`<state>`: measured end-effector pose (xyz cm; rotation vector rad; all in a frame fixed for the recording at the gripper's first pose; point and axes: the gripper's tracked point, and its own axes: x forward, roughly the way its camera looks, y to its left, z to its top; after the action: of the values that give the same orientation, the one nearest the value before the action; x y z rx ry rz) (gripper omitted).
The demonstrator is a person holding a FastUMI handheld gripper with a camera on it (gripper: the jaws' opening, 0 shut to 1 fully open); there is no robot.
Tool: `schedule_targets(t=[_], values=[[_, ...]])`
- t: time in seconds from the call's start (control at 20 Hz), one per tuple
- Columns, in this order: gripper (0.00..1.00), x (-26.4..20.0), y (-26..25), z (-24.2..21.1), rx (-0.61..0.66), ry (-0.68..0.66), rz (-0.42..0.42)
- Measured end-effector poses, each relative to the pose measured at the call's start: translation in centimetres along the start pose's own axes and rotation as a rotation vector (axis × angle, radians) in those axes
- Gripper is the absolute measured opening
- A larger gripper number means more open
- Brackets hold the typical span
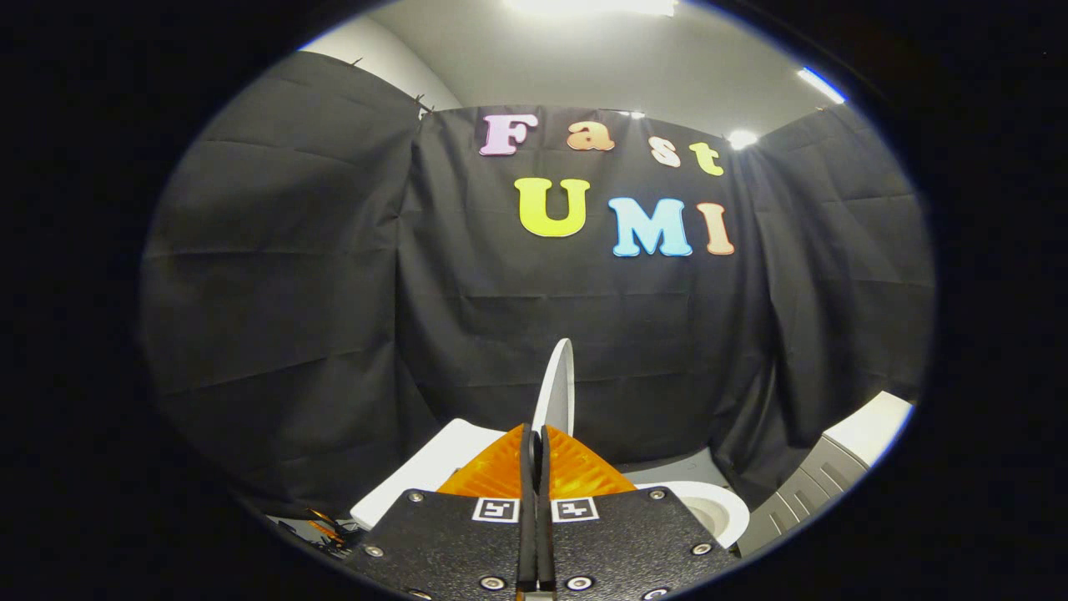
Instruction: Open the toilet lid.
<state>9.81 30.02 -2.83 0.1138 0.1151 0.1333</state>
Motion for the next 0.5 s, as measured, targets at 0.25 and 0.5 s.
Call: schedule_targets(t=[0.25,0.5], values=[[0.00,0.7,3.5,-0.4,-0.037,0.016,0.039],[0.00,1.3,7.1,-1.0,-0.049,0.030,0.104]])
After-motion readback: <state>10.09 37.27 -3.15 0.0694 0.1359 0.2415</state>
